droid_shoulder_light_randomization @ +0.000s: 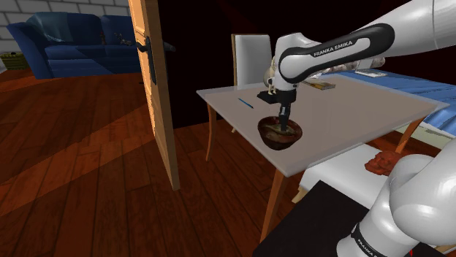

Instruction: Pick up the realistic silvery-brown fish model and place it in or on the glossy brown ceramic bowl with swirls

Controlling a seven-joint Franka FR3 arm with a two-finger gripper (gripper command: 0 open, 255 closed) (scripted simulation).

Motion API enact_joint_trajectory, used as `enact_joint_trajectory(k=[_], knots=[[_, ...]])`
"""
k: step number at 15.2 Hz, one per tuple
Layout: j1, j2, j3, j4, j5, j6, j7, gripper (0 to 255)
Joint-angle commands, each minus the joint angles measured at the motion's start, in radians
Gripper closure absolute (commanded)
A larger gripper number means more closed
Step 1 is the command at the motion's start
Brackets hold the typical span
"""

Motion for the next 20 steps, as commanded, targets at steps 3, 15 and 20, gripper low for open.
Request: enact_joint_trajectory(k=[3,15,20], knots=[[0.001,0.004,0.000,-0.004,0.001,0.002,0.000,255],[0.010,-0.005,0.013,0.114,0.012,-0.126,-0.003,0],[0.010,-0.005,0.014,0.114,0.012,-0.126,-0.003,0]])
